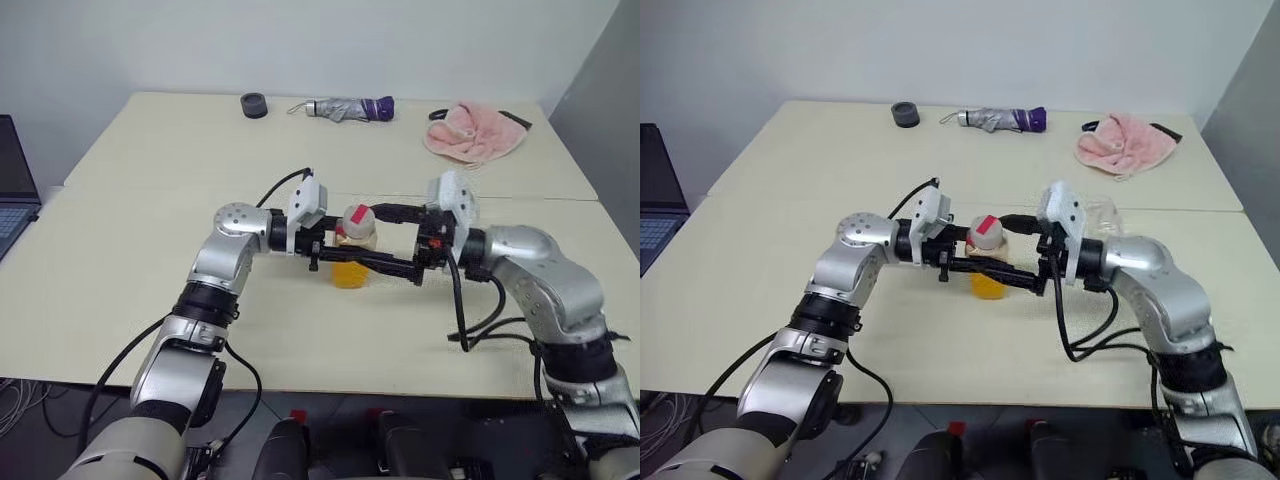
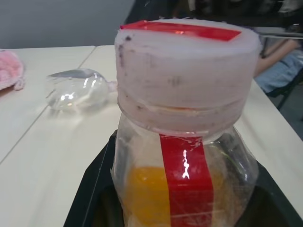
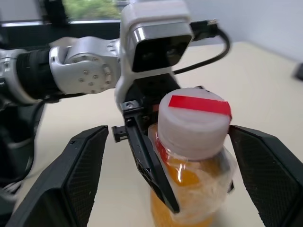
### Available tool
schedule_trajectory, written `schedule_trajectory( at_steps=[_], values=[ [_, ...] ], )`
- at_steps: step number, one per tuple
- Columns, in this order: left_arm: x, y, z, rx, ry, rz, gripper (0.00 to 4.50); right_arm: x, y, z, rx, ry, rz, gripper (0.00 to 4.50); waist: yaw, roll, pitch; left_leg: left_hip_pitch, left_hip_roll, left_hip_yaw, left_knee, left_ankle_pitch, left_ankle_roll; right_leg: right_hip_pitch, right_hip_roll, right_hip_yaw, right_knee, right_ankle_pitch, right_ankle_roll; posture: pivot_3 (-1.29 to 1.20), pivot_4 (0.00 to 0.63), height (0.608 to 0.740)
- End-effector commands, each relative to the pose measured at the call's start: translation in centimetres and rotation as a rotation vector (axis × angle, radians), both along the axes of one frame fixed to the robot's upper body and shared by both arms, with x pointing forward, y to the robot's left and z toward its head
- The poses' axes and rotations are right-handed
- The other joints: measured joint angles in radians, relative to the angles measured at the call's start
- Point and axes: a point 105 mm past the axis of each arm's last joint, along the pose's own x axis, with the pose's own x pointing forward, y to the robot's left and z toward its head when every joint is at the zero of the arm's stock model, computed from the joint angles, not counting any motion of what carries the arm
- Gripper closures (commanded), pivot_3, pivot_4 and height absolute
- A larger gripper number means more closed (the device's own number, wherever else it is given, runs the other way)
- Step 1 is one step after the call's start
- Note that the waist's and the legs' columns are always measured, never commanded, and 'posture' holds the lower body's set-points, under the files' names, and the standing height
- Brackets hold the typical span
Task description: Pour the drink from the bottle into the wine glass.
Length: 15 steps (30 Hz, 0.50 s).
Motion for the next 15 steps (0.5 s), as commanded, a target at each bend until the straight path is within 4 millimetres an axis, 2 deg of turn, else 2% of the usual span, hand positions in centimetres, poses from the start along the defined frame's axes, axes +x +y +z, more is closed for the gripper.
schedule_trajectory(
  at_steps=[1, 7, 15],
  values=[
    [0.1, 0.0, 1.7, -0.045, -0.054, 0.010, 2.68, -0.9, 1.0, 1.3, 0.034, -0.125, -0.118, 0.16, -0.001, 0.000, 0.000, 0.000, 0.000, 0.000, 0.000, 0.000, 0.000, 0.000, 0.000, 0.000, 0.000, 0.000, 0.000, 0.00, 0.150, 0.740],
    [0.1, -0.4, 1.6, -0.046, -0.052, -0.002, 2.68, 0.4, 1.8, 2.3, 0.104, -0.170, -0.245, 0.16, -0.005, 0.000, 0.000, 0.001, 0.000, 0.001, 0.000, 0.000, 0.000, 0.000, 0.002, 0.001, 0.001, 0.000, 0.000, 0.00, 0.150, 0.740],
    [0.1, -0.7, 1.5, -0.047, -0.056, -0.014, 2.68, 1.8, 0.8, 2.6, 0.122, -0.165, -0.321, 0.16, -0.003, 0.000, 0.000, 0.001, 0.000, 0.001, 0.000, 0.000, 0.000, 0.000, 0.002, 0.001, 0.001, 0.000, 0.000, 0.00, 0.150, 0.740]
  ],
)
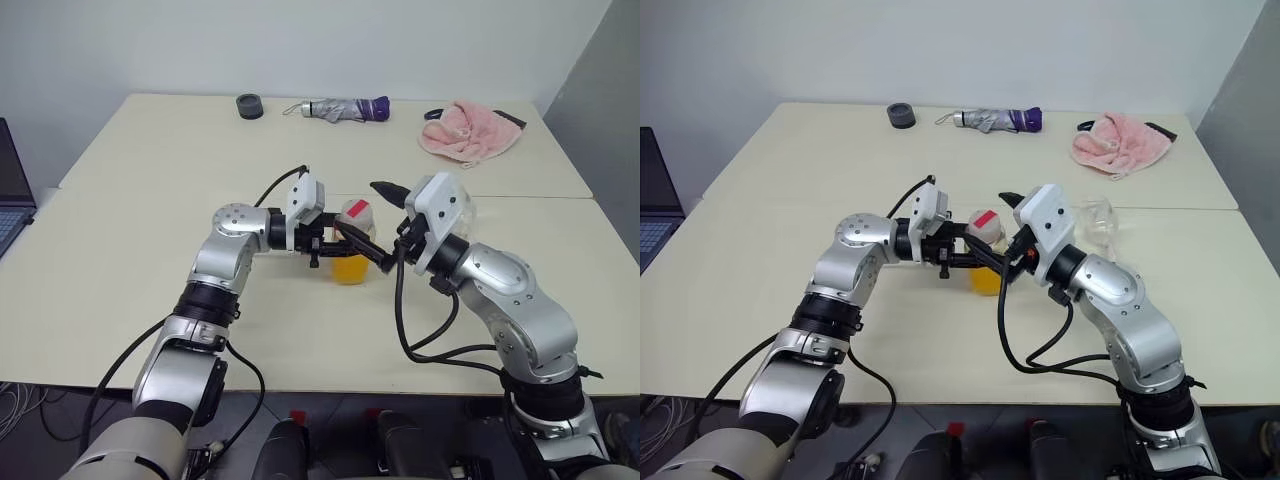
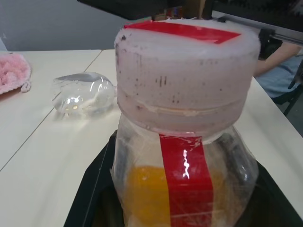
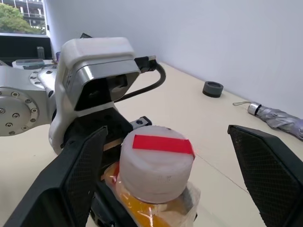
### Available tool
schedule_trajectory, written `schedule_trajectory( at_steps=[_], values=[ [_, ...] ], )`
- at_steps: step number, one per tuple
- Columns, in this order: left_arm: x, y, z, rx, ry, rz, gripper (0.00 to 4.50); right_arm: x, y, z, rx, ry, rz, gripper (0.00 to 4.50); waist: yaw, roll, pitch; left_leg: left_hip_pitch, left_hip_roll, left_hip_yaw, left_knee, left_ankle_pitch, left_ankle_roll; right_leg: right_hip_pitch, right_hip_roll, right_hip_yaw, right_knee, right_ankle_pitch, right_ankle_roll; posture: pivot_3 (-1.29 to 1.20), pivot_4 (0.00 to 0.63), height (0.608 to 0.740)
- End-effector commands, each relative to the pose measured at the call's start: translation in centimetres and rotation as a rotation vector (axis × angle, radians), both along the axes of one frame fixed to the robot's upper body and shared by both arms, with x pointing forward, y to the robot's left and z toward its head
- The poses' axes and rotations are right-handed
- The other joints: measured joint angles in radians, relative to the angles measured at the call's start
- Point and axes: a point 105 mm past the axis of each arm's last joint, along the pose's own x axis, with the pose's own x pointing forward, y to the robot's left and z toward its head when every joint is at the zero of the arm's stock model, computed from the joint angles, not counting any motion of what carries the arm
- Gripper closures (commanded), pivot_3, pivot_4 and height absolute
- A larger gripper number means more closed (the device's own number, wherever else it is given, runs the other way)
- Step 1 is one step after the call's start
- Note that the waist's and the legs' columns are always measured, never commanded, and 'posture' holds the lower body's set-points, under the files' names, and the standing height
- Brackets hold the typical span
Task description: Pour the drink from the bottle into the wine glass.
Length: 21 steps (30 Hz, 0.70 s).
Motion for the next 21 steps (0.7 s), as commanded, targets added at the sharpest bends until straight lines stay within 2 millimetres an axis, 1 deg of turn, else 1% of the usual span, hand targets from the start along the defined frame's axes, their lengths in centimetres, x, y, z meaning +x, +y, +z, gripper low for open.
schedule_trajectory(
  at_steps=[1, 7, 14, 21],
  values=[
    [-0.1, -0.4, 1.8, -0.024, -0.076, -0.026, 2.68, 0.2, -0.8, 1.2, 0.022, -0.051, -0.037, 0.16, 0.000, 0.000, 0.000, 0.000, 0.000, 0.000, 0.000, 0.000, 0.000, 0.000, 0.000, 0.000, 0.000, 0.000, 0.000, 0.00, 0.150, 0.740],
    [-0.1, -0.4, 1.8, -0.024, -0.077, -0.025, 2.68, 0.6, -1.9, 0.9, -0.003, -0.048, -0.080, 0.16, 0.000, 0.000, 0.000, 0.000, 0.000, 0.000, 0.000, 0.000, 0.000, 0.000, 0.000, 0.000, 0.000, 0.000, 0.000, 0.00, 0.150, 0.740],
    [-0.1, -0.4, 1.8, -0.024, -0.076, -0.024, 2.68, 0.6, -3.1, 1.0, -0.010, -0.046, -0.112, 0.16, 0.000, 0.000, 0.000, 0.000, 0.000, 0.000, 0.000, 0.000, 0.000, 0.000, 0.000, 0.000, 0.000, 0.000, 0.000, 0.00, 0.150, 0.740],
    [-0.1, -0.3, 1.8, -0.026, -0.073, -0.023, 2.68, 0.3, -3.4, 0.9, -0.018, -0.039, -0.106, 0.16, 0.000, 0.000, 0.000, 0.000, 0.000, 0.000, 0.000, 0.000, 0.000, 0.000, 0.000, 0.000, 0.000, 0.000, 0.000, 0.00, 0.150, 0.740]
  ],
)
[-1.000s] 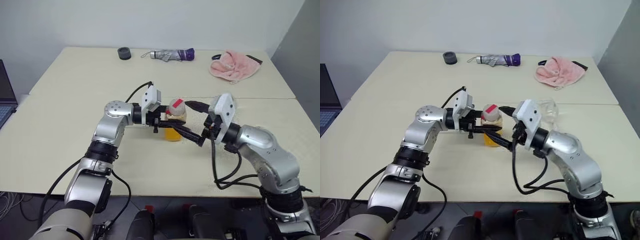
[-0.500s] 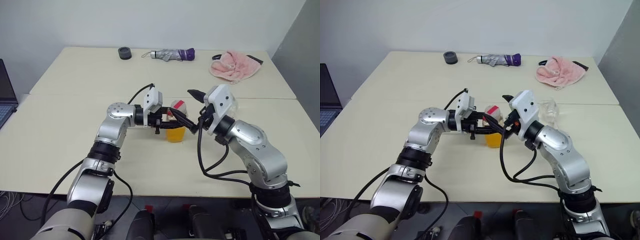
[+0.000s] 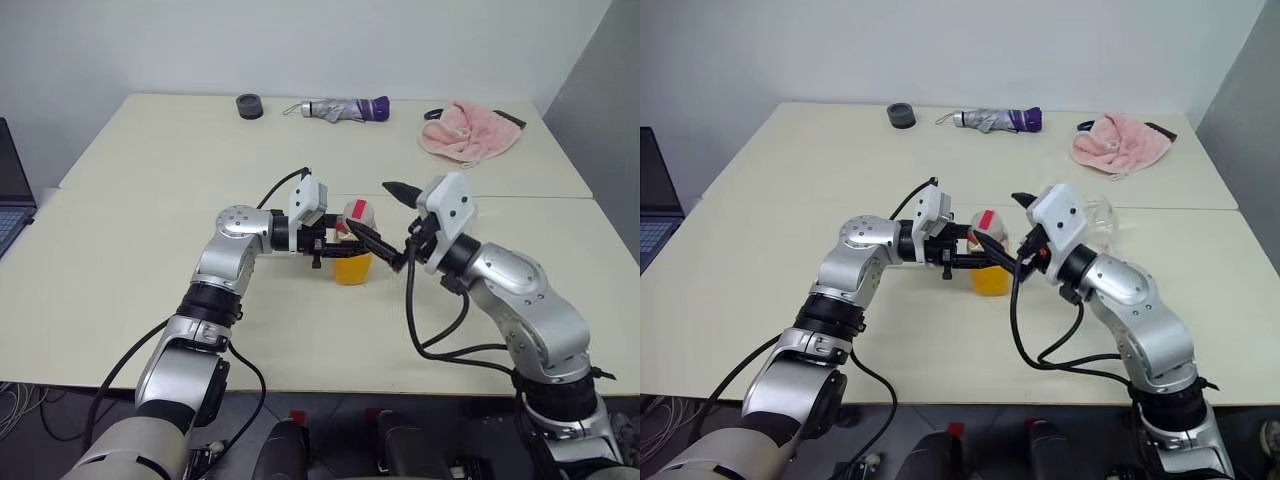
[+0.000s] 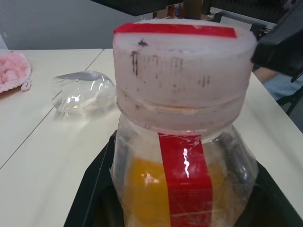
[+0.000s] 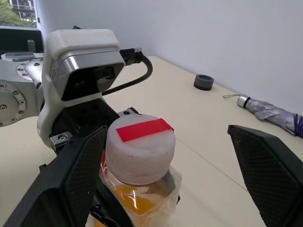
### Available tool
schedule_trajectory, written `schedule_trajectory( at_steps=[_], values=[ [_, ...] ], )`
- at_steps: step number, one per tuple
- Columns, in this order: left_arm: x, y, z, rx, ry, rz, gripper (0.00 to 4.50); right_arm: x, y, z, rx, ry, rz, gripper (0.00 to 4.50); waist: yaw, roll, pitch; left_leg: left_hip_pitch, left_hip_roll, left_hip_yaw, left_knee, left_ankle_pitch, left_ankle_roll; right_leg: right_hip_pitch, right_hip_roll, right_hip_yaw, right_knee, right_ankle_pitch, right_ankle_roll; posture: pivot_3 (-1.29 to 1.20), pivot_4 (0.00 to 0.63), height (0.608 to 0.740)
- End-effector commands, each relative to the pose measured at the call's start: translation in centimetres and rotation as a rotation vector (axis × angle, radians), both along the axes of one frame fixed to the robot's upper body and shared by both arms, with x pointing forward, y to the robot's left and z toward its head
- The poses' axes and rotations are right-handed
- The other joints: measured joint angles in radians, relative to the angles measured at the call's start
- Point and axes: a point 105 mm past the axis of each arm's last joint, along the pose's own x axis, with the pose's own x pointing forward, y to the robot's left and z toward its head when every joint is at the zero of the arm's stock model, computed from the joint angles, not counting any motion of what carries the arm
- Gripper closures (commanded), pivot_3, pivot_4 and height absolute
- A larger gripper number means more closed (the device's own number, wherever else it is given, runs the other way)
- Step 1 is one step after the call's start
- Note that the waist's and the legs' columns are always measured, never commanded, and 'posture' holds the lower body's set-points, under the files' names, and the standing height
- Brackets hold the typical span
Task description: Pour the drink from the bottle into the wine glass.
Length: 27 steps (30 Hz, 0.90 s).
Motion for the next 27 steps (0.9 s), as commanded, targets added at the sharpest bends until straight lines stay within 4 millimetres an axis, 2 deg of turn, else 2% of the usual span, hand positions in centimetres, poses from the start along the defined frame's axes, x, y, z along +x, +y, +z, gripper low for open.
schedule_trajectory(
  at_steps=[1, 27],
  values=[
    [-0.15, -0.14, 1.97, -0.027, -0.069, -0.024, 2.68, 0.44, -1.90, 1.10, 0.014, -0.039, -0.081, 0.16, 0.000, 0.000, 0.000, 0.000, 0.000, 0.000, 0.000, 0.000, 0.000, 0.000, 0.000, 0.000, 0.000, 0.000, 0.000, 0.00, 0.150, 0.740],
    [0.03, 0.00, 2.13, -0.028, -0.072, -0.022, 2.68, -0.12, -2.07, 0.63, -0.007, -0.024, -0.053, 0.16, 0.000, 0.000, 0.000, 0.000, 0.000, 0.000, 0.000, 0.000, 0.000, 0.000, 0.000, 0.000, 0.000, 0.000, 0.000, 0.00, 0.150, 0.740]
  ],
)
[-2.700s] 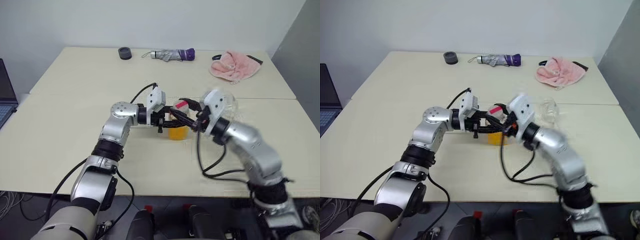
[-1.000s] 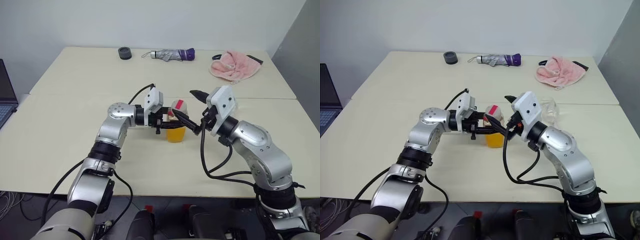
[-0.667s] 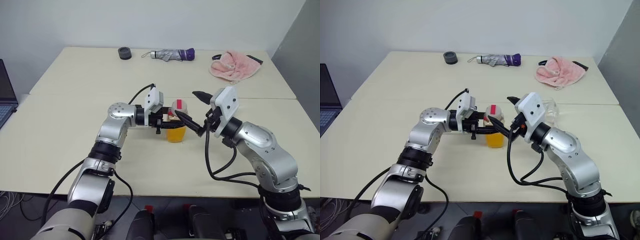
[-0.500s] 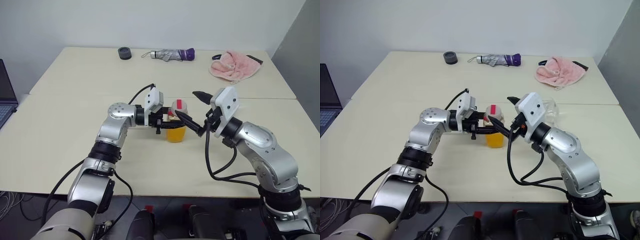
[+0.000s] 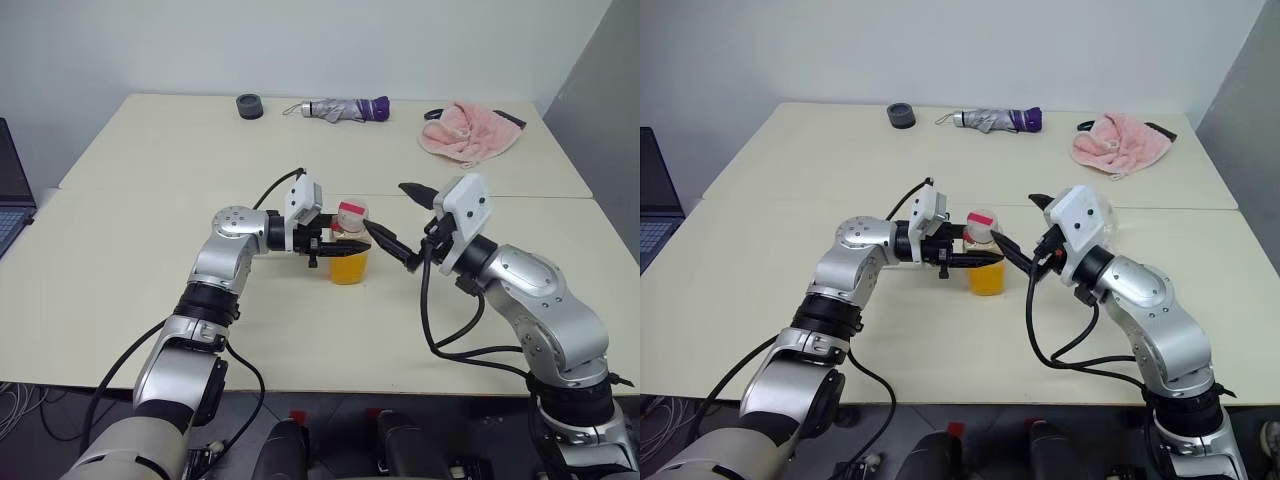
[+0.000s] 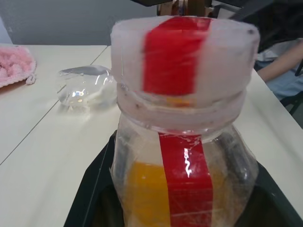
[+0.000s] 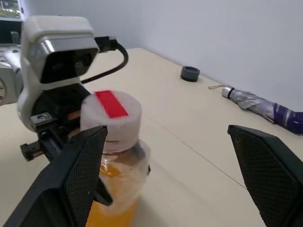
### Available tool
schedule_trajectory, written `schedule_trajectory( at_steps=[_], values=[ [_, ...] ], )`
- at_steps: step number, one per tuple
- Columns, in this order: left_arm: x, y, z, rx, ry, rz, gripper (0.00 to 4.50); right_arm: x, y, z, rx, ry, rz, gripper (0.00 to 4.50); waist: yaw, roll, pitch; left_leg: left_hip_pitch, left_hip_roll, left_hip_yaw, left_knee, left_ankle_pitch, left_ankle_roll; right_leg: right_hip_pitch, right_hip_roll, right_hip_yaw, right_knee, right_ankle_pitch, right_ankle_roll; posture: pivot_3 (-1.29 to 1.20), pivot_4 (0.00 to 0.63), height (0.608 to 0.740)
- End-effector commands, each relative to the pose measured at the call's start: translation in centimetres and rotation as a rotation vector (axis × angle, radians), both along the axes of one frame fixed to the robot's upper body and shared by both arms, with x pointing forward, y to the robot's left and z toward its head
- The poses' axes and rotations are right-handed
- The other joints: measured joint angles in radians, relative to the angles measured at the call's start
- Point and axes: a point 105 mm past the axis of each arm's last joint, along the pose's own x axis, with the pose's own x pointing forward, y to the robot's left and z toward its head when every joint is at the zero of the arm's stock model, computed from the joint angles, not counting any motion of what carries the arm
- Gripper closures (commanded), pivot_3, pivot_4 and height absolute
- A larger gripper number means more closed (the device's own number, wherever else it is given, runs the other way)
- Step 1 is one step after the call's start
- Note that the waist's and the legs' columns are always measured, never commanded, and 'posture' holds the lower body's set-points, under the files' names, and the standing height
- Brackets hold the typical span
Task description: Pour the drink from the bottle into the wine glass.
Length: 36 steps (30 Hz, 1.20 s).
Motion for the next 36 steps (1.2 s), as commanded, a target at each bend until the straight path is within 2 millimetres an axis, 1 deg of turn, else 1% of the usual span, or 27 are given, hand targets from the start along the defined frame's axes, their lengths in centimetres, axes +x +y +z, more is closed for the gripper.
schedule_trajectory(
  at_steps=[1, 8, 21, 26, 31, 32, 36],
  values=[
    [-0.2, -0.5, 2.3, -0.026, -0.088, -0.035, 2.68, -0.5, 0.0, 0.8, 0.009, -0.032, 0.014, 0.16, 0.000, 0.000, 0.000, 0.000, 0.000, 0.000, 0.000, 0.000, 0.000, 0.000, 0.000, 0.000, 0.000, 0.000, 0.000, 0.00, 0.150, 0.740],
    [-0.2, -0.5, 2.4, -0.026, -0.088, -0.033, 2.68, -0.8, 0.3, 0.7, 0.007, -0.023, 0.037, 0.16, 0.000, 0.000, 0.000, 0.000, 0.000, 0.000, 0.000, 0.000, 0.000, 0.000, 0.000, 0.000, 0.000, 0.000, 0.000, 0.00, 0.150, 0.740],
    [-0.3, -0.4, 2.3, -0.028, -0.088, -0.030, 2.68, -0.5, -0.7, 0.4, -0.012, -0.017, 0.011, 0.16, 0.000, 0.000, 0.000, 0.000, 0.000, 0.000, 0.000, 0.000, 0.000, 0.000, 0.000, 0.000, 0.000, 0.000, 0.000, 0.00, 0.150, 0.740],
    [-0.3, -0.4, 2.2, -0.028, -0.089, -0.029, 2.68, -0.9, -0.8, 0.3, -0.031, -0.005, 0.038, 0.16, 0.000, 0.000, 0.000, 0.000, 0.000, 0.000, 0.000, 0.000, 0.000, 0.000, 0.000, 0.000, 0.000, 0.000, 0.000, 0.00, 0.150, 0.740],
    [-0.3, -0.4, 2.3, -0.025, -0.091, -0.029, 2.68, -3.4, 0.6, 0.6, -0.028, 0.030, 0.201, 0.16, 0.000, 0.000, 0.000, 0.000, 0.000, 0.000, 0.000, 0.000, 0.000, 0.000, 0.000, 0.000, 0.000, 0.000, 0.000, 0.00, 0.150, 0.740],
    [-0.3, -0.4, 2.3, -0.025, -0.091, -0.030, 2.68, -3.5, 0.8, 0.7, -0.028, 0.028, 0.207, 0.16, -0.001, 0.000, 0.000, 0.000, 0.000, 0.000, 0.000, 0.000, 0.000, 0.000, 0.000, 0.000, 0.000, 0.000, 0.000, 0.00, 0.150, 0.740],
    [-0.3, -0.4, 2.3, -0.023, -0.092, -0.033, 2.68, -2.7, 2.0, 1.5, -0.010, -0.026, 0.167, 0.16, -0.002, 0.000, 0.000, 0.000, 0.000, 0.000, 0.000, 0.000, 0.000, 0.000, 0.000, 0.000, 0.000, 0.000, 0.000, 0.00, 0.150, 0.740]
  ],
)
